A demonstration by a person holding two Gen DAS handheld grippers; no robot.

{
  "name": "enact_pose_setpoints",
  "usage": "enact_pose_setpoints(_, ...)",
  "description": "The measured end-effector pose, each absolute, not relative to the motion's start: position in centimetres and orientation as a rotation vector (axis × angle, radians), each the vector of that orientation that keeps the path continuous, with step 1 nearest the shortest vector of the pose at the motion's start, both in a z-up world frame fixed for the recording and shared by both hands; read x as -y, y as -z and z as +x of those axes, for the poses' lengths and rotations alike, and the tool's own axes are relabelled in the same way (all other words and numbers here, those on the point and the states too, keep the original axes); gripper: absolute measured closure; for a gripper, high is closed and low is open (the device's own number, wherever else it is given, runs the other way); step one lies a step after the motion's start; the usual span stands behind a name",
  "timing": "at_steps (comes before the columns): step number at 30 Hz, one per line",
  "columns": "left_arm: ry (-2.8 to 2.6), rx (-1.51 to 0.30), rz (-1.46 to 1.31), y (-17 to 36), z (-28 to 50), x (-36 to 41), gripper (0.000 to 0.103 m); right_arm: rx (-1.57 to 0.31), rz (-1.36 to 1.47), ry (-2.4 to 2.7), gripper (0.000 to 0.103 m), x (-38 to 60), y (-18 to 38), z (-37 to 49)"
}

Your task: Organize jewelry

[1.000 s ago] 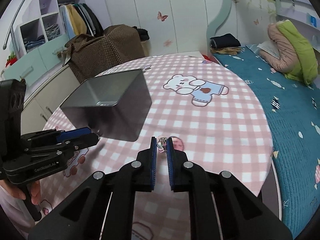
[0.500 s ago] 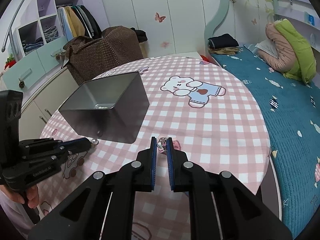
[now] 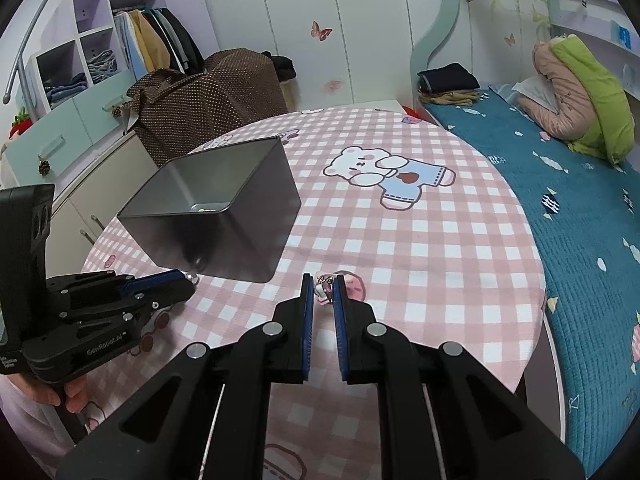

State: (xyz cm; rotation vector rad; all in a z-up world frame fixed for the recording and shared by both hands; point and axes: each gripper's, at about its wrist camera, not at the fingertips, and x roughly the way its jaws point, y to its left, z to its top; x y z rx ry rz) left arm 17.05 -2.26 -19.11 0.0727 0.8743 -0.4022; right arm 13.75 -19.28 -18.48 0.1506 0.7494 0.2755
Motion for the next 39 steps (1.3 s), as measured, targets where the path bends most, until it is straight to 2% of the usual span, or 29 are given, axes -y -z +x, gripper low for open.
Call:
enact_pose_setpoints(10, 0.417, -0.856, 0.057, 18.4, 16.6, 1.8, 0.093, -0.728, 0.137, -0.282, 0.093, 18.8, 17.5, 13.5)
enact_pose_setpoints(28, 0.401, -0.661, 0.020, 11.8, 14.7, -0.5, 0.093, -0.574, 0.070, -0.363, 0.093, 14.8, 12.0, 14.5)
enact_pose_setpoints(39, 0.378, -0.641, -0.013, 11.1, 17.4, -1.2, 0.093, -0.596, 0.056, -0.415, 0.093, 12.8, 12.4, 16.5)
